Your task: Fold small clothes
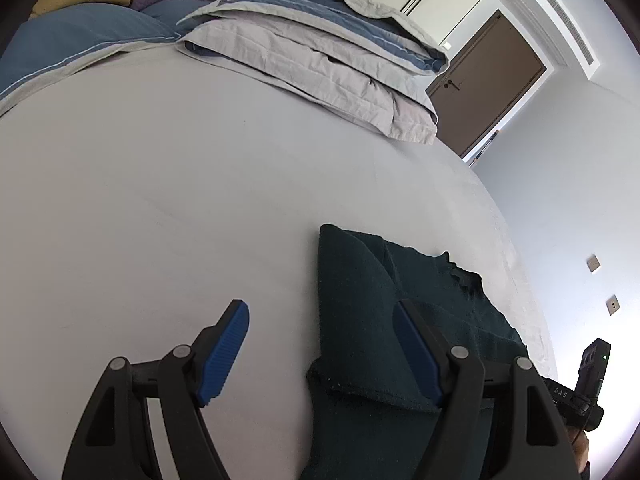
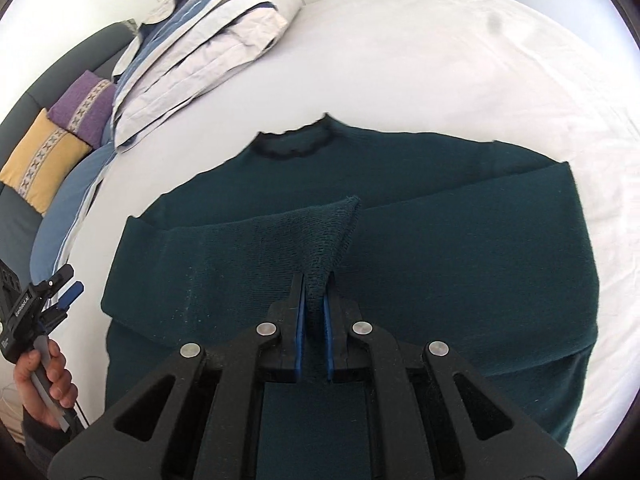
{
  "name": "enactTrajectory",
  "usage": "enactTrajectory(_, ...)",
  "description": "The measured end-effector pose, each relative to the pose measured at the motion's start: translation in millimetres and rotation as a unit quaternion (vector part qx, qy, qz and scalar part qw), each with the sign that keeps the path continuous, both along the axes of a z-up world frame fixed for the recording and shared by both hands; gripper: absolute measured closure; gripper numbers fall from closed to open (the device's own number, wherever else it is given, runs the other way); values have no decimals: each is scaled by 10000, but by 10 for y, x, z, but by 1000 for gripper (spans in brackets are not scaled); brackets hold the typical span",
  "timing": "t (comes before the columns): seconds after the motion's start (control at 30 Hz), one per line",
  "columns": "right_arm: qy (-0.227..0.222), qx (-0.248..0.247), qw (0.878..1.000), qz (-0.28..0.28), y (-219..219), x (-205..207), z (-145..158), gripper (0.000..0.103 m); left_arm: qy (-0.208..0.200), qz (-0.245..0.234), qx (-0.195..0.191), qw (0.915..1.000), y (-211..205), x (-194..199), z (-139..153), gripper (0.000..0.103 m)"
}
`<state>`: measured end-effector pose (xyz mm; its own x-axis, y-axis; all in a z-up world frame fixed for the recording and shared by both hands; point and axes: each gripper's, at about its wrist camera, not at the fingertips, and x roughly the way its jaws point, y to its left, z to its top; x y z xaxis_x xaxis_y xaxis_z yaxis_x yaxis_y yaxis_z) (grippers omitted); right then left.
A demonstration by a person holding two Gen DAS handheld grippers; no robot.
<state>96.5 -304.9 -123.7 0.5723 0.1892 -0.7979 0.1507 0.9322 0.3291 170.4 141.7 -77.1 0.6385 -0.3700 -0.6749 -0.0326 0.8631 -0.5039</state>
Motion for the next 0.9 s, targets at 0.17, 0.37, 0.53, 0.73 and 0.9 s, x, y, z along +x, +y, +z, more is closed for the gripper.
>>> enactTrajectory(0.17,85,-150,9998,-45,-99,90,-199,97,186,-132,292,9993,-193,261,-119,27)
enactTrajectory(0.37,18,-196,9998,-1,-116,118,-267,97,232,-158,608,9978,-363,570,-177,27)
enactTrajectory(0.53,-45,-296,9995,38,-77,161,-246,97,552,-315,735,9953,-486,833,-380,45)
enactTrajectory(0.73,30,-544,9985,82,-54,257,-329,97,522,-316,1053,9926,-542,896,-471,87)
enactTrajectory(0.9,-40,-202,9996,-214,-160,206,-390,97,385,-202,918,9948,-465,823,-560,91)
